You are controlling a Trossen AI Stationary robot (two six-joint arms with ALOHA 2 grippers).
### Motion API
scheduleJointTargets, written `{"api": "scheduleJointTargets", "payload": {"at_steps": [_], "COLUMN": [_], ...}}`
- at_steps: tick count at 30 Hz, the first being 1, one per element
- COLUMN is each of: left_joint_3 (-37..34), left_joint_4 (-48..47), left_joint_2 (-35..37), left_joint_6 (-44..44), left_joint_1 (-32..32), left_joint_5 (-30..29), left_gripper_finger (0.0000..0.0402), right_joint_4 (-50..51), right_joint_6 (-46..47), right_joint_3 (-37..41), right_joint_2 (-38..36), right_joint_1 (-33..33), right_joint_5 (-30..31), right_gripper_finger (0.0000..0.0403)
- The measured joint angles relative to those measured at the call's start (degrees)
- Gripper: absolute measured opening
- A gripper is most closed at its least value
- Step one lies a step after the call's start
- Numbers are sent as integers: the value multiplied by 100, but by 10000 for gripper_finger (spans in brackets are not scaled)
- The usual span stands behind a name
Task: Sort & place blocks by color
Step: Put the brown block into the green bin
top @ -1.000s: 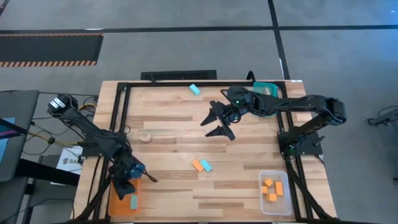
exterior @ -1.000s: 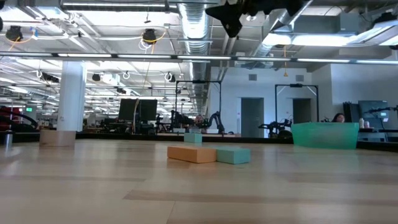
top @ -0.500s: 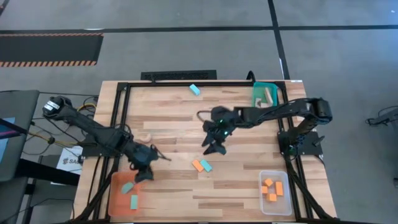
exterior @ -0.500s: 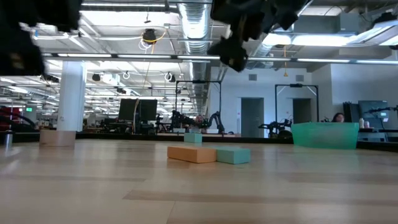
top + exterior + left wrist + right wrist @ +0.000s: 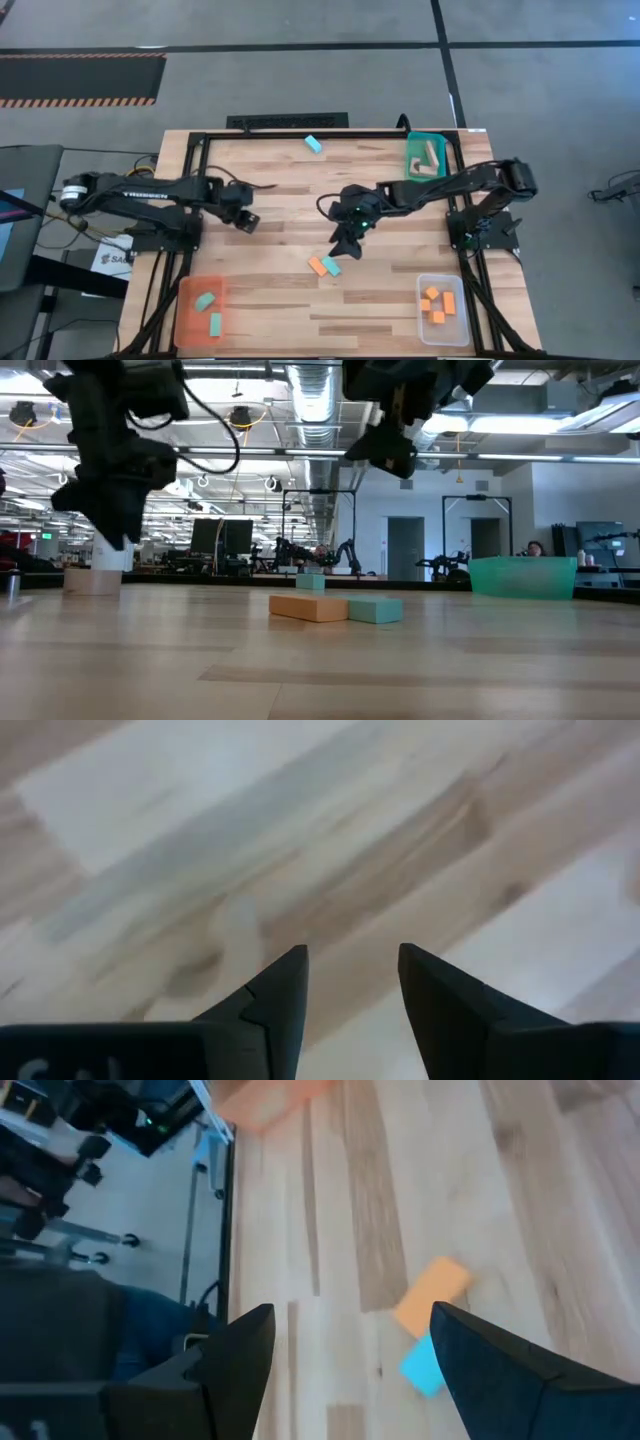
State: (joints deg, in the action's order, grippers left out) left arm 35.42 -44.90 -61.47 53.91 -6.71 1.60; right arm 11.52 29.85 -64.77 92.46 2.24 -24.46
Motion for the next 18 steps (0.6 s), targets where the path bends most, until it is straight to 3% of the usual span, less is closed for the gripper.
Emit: {"api": "scheduleJointTargets", "payload": {"at_steps": [2,6,18], "left_joint_3": [0,0,-3], "left_joint_4": [-144,-189,-726], "left_joint_2": [-74,-149,-395], "left_joint_6": [-337,-931,-1766], "left_joint_1": [-321,-576,-589], "left_joint_5": [247,88,-171], "left_gripper_finger": [151,169,199], "right_joint_4": [88,201,570], "right_joint_6": [9,-26,-415], "right_joint_3": [6,6,10], "right_joint_2": [-69,-107,-146], "right_joint_1": [4,-3,-313], "right_joint_5": [41,58,-386], "right_gripper_finger": [291,291,291]}}
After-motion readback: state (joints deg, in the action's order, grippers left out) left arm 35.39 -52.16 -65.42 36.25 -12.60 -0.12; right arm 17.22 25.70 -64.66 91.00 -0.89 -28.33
